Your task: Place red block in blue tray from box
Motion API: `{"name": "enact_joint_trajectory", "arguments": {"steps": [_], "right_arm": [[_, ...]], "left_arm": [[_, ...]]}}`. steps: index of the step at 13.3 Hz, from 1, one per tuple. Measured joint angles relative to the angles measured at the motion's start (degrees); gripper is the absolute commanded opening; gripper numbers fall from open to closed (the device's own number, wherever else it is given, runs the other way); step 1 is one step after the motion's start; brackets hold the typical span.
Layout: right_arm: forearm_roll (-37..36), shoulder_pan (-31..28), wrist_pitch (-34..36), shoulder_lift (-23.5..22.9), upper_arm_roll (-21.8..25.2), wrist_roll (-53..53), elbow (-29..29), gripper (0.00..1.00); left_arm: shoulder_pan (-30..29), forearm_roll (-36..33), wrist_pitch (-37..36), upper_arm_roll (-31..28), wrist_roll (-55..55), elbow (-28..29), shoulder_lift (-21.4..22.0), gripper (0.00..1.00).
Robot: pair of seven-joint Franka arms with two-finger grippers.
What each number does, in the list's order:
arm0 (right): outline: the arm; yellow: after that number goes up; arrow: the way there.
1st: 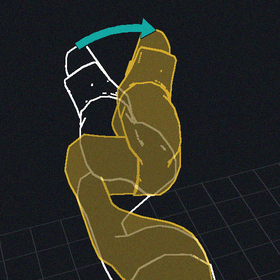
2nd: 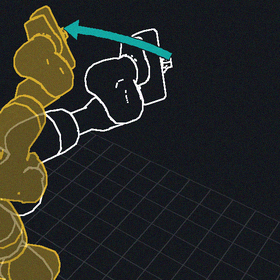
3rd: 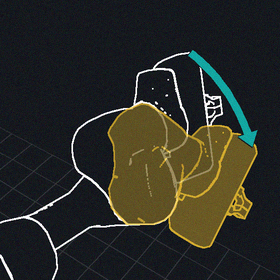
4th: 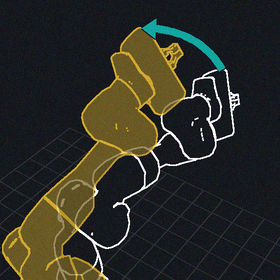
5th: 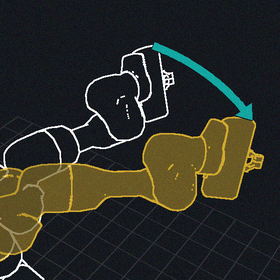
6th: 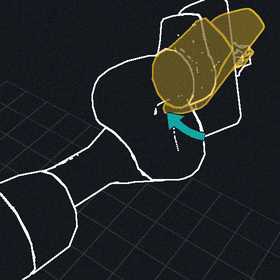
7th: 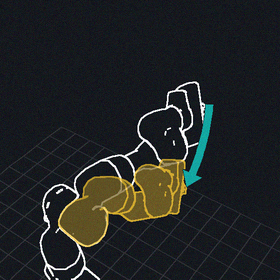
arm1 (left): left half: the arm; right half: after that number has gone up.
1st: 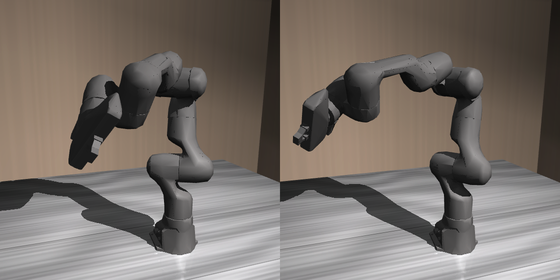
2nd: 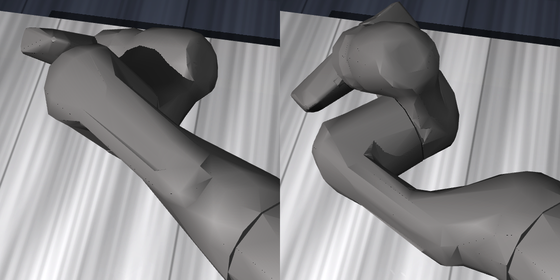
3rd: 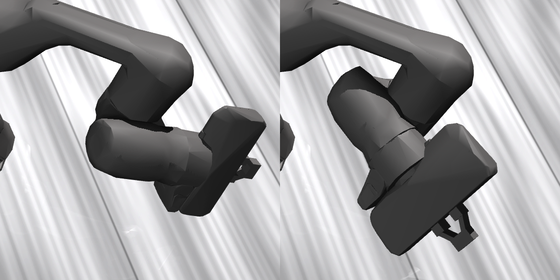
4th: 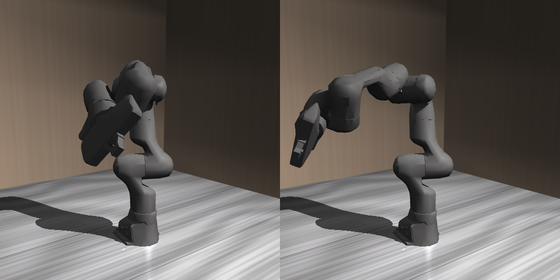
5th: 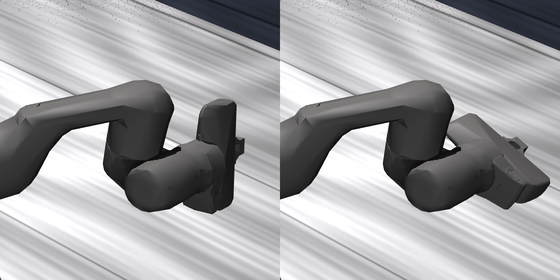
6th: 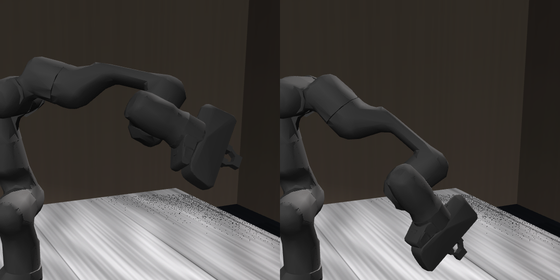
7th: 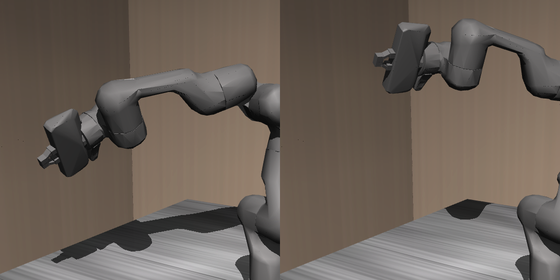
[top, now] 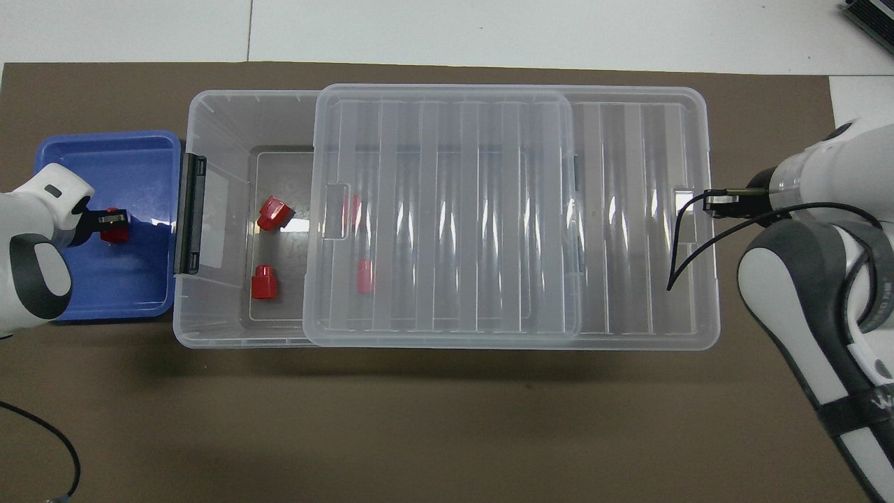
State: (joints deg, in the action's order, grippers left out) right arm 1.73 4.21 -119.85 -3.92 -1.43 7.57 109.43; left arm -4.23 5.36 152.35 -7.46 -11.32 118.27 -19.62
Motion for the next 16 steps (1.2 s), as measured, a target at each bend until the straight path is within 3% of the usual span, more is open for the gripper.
{"name": "enact_joint_trajectory", "arguments": {"steps": [7,10,16], "right_arm": [[0.18,6.83,0.53,0.37,-0.07,2.36,0.62,0.00],[0.18,8.61,0.58,0.70,-0.06,2.47,1.06,0.00],[0.18,9.93,0.58,0.92,-0.09,2.47,1.43,0.00]], "left_arm": [[0.04,0.03,-0.99,0.04,0.00,0.04,0.06,0.78],[0.13,0.10,-11.38,0.11,0.00,-3.34,2.45,0.78],[0.16,0.15,-38.90,0.22,0.06,-13.15,15.06,0.80]]}}
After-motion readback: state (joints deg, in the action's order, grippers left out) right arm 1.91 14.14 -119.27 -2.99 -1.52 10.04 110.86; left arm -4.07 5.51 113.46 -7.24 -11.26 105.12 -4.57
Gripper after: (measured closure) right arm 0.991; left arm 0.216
